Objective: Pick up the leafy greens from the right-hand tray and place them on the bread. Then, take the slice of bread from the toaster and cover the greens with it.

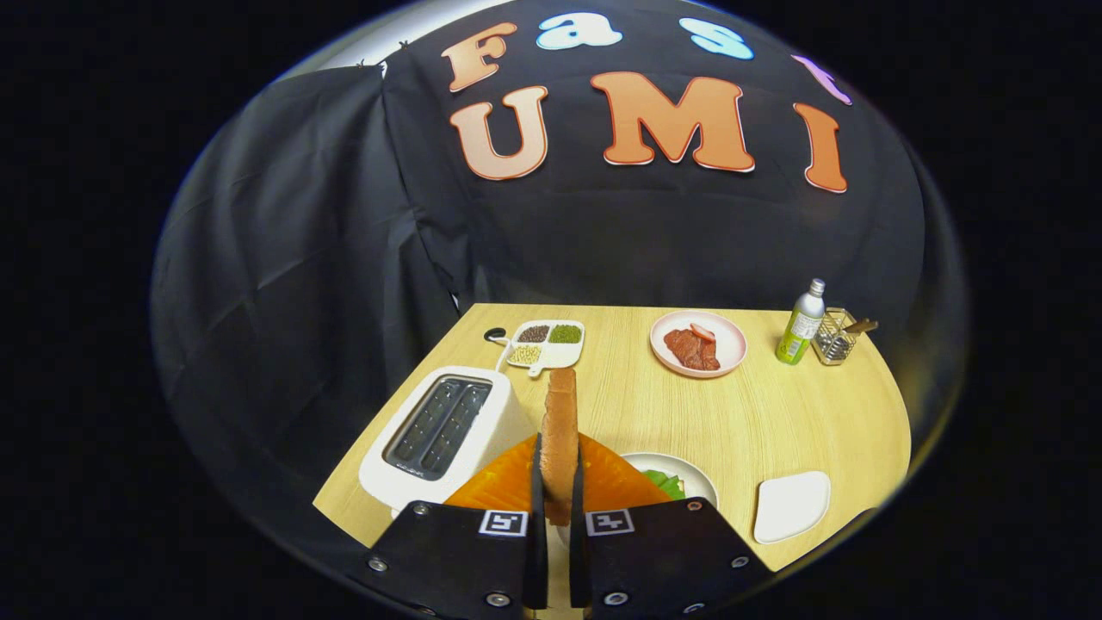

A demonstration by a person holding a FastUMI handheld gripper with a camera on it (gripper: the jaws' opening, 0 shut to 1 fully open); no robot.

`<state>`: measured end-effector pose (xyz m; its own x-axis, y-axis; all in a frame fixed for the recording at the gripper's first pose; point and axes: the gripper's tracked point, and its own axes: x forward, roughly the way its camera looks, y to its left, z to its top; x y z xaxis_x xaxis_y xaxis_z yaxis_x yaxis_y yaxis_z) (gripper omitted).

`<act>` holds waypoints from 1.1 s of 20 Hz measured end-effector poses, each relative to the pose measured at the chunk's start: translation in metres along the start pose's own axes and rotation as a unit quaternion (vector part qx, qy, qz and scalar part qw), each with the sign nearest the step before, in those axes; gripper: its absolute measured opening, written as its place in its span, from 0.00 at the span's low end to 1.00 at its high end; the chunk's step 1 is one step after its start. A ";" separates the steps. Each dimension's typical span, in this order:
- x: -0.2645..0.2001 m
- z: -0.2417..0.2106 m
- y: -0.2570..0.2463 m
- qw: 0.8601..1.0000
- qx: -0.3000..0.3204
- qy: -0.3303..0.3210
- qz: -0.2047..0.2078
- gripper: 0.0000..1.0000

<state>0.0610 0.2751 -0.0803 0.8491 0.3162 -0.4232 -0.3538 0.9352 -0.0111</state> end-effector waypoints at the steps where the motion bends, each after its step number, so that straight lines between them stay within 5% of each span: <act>1: 0.002 -0.005 -0.005 1.000 0.000 0.004 0.003 0.10; 12: 0.032 -0.086 -0.041 0.996 0.018 0.070 0.056 0.10; 18: 0.039 -0.112 -0.073 0.994 0.029 0.095 0.038 0.10; 22: 0.041 -0.119 -0.090 0.995 0.021 0.100 0.019 0.20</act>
<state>0.0814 0.1849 -0.2046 0.7391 0.3174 -0.5941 -0.3637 0.9305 0.0445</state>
